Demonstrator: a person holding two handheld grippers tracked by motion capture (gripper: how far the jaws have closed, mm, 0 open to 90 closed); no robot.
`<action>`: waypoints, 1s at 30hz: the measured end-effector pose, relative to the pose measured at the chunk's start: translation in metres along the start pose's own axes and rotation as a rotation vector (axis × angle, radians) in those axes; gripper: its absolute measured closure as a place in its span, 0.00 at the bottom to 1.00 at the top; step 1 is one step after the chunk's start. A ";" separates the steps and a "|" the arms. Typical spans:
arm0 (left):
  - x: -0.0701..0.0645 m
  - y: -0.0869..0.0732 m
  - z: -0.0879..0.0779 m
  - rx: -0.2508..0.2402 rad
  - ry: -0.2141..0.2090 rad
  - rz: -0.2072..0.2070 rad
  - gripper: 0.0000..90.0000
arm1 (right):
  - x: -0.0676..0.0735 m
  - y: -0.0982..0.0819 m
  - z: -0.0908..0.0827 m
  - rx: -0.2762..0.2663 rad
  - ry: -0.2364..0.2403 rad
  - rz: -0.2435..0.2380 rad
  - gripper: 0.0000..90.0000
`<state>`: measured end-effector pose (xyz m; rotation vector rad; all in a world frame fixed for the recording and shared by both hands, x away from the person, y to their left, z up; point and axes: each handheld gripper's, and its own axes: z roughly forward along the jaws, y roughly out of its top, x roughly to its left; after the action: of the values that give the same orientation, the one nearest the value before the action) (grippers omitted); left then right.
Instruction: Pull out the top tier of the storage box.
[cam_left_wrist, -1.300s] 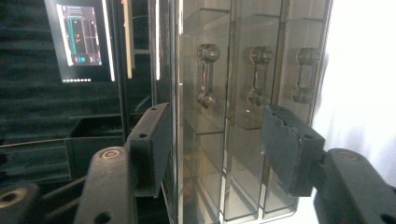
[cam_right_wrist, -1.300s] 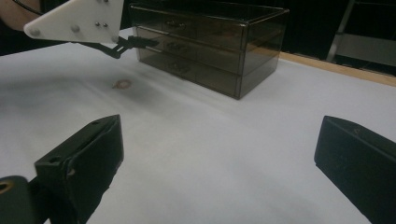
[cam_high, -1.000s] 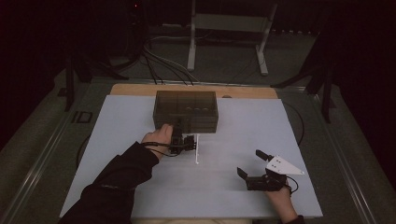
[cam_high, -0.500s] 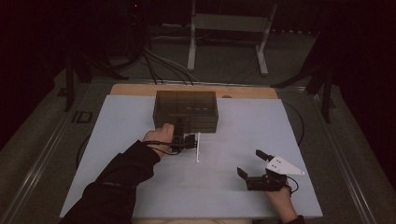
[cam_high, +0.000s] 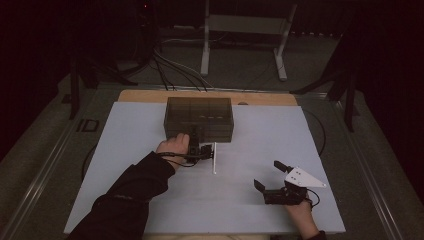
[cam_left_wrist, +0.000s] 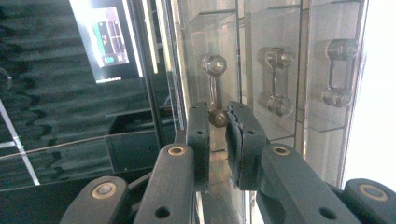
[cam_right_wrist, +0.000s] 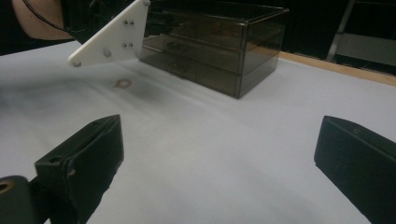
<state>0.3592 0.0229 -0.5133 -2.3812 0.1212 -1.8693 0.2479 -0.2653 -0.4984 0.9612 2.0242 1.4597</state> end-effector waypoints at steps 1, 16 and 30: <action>0.000 0.000 -0.001 0.001 0.003 0.001 0.89 | 0.000 0.000 0.000 0.000 0.000 0.000 0.02; 0.000 0.000 -0.013 -0.007 -0.006 -0.008 0.90 | 0.000 0.000 0.000 0.007 -0.001 -0.005 0.02; -0.006 -0.002 -0.023 -0.020 0.000 0.003 0.90 | 0.000 0.000 0.001 0.008 -0.002 -0.003 0.02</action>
<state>0.3350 0.0244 -0.5130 -2.3921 0.1448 -1.8761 0.2484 -0.2648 -0.4988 0.9615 2.0308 1.4496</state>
